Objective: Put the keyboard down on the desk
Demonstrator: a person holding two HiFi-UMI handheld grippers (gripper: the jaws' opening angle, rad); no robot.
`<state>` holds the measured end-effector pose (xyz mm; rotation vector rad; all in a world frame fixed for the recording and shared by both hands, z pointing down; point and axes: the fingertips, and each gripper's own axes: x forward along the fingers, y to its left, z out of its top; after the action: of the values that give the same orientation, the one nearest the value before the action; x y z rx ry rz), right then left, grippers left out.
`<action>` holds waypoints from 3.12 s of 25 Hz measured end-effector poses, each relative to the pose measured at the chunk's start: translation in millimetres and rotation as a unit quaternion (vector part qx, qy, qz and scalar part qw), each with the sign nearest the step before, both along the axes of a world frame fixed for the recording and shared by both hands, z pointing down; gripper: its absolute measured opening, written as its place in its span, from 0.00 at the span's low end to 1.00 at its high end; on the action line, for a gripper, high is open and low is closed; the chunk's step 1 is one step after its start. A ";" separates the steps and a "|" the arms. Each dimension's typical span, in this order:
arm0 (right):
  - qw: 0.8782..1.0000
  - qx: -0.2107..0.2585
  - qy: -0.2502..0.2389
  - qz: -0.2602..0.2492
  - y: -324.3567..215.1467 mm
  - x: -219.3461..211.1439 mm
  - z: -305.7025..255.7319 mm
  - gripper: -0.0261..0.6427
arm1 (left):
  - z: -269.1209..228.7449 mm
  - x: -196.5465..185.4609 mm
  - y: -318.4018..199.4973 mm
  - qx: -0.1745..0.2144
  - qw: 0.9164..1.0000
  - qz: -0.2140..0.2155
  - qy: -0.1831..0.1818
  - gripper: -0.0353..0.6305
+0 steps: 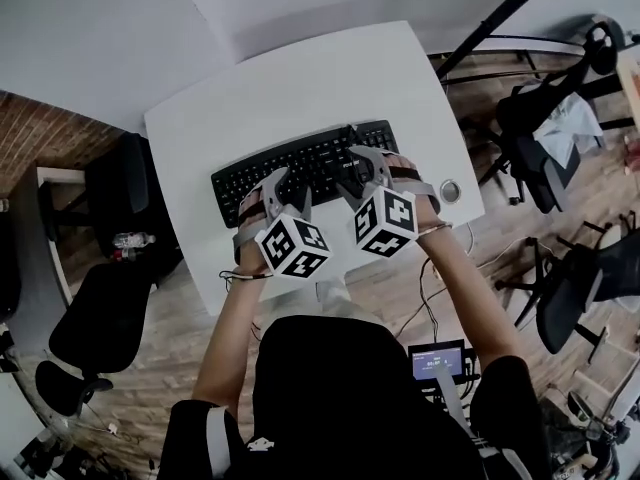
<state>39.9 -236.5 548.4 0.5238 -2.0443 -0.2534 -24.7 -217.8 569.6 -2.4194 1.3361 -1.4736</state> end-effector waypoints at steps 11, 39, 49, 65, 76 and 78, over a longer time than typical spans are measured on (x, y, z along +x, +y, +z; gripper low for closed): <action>0.991 0.075 -0.096 0.049 5.7 -14.7 -101.0 0.26 | -96.6 -22.7 9.9 0.078 0.991 -0.067 0.090 0.23; 0.913 0.136 -0.359 0.136 43.9 -19.3 -293.1 0.10 | -310.9 -54.4 56.1 0.253 0.917 -0.146 0.273 0.08; 0.888 0.151 -0.409 0.144 44.2 -11.4 -317.7 0.10 | -339.5 -54.8 64.9 0.283 0.907 -0.137 0.282 0.08; 0.882 0.151 -0.425 0.138 40.4 -14.7 -323.5 0.10 | -335.7 -56.7 63.1 0.281 0.904 -0.152 0.284 0.08; 0.884 0.141 -0.425 0.134 42.1 -10.6 -323.7 0.10 | -334.6 -55.3 62.1 0.282 0.899 -0.161 0.295 0.08; 0.882 0.144 -0.428 0.133 41.6 -9.9 -325.0 0.10 | -333.6 -54.6 61.4 0.282 0.899 -0.161 0.294 0.08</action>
<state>30.0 -194.9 223.4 1.2669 -2.7560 -0.1711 -79.2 -156.4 236.0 -2.3639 1.9901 -0.2365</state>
